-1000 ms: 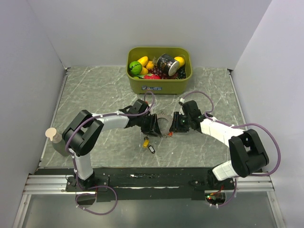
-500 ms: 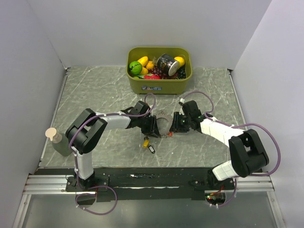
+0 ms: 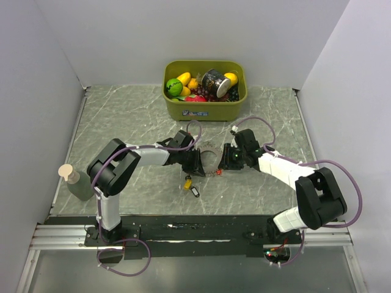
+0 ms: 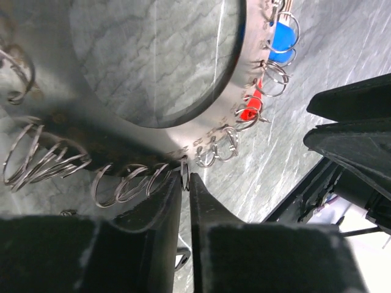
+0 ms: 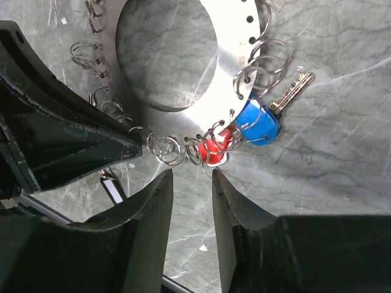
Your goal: Put the keys on the keyring
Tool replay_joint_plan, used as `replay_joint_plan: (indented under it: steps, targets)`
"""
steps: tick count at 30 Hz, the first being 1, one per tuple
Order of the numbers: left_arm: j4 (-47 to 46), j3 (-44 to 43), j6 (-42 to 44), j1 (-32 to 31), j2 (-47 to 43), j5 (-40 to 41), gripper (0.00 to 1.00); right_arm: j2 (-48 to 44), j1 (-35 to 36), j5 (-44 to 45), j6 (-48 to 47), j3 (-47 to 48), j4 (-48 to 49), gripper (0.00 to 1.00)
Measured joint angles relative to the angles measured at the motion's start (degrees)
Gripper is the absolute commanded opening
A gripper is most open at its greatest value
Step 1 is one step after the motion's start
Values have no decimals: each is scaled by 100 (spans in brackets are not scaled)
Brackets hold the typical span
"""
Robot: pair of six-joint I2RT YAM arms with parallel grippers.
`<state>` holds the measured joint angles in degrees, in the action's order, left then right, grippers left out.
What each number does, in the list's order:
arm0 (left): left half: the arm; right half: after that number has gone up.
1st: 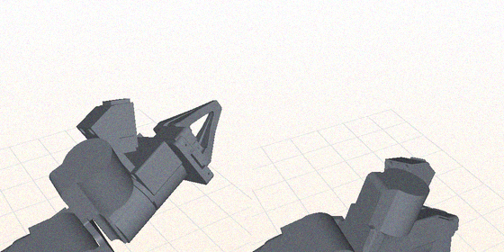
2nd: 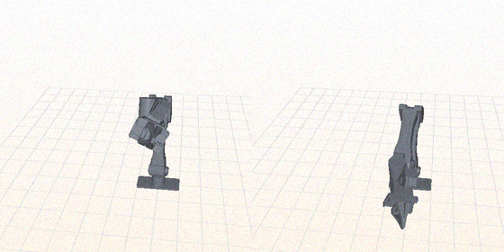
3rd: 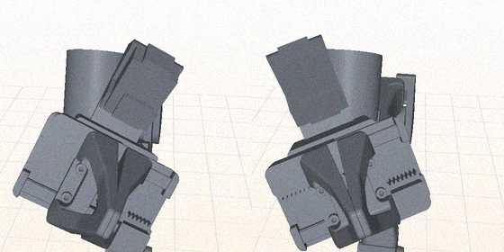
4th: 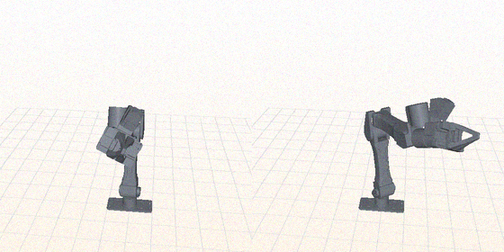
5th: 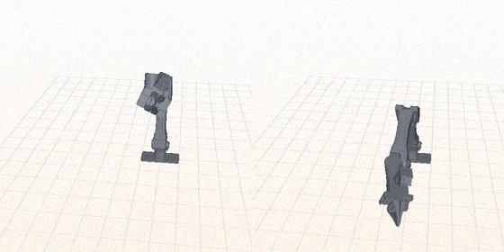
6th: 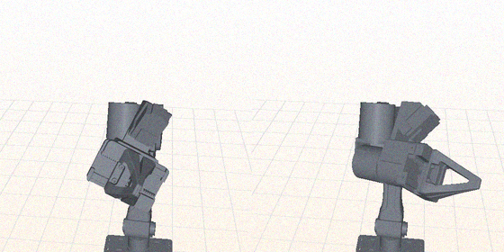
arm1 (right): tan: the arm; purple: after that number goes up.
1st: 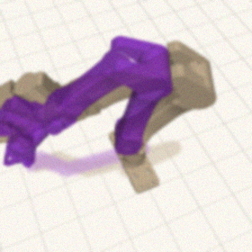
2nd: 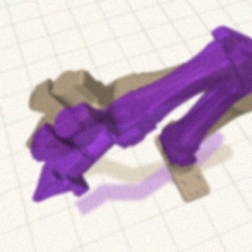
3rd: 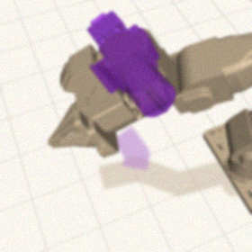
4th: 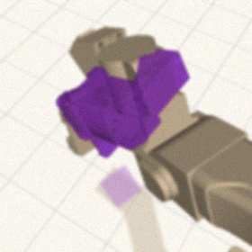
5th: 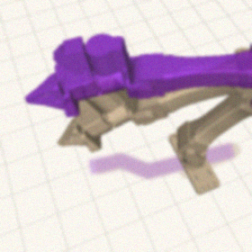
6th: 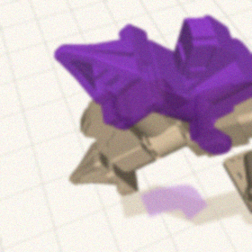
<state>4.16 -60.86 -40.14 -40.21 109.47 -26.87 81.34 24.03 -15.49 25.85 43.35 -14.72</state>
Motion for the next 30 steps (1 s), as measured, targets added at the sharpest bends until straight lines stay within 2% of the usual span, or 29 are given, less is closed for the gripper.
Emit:
replay_joint_plan:
  steps: [1,8,13,16,25,30]
  targets:
    - [-4,0,7,0,0,15,1,0,0,0,0,0,0,39]
    - [48,-46,133,-7,0,111,1,-116,0,7,-20,0,-37,39]
    - [398,-278,459,-11,-22,286,1,-302,0,2,-107,2,-72,40]
    - [719,-411,699,-11,-173,470,1,-455,0,0,-188,9,-114,43]
    - [1572,-1303,1600,-11,-741,857,1,-1200,-31,-31,-474,372,-232,67]
    - [1980,-1759,2153,-11,-1078,938,1,-1624,-101,-190,-767,520,-94,88]
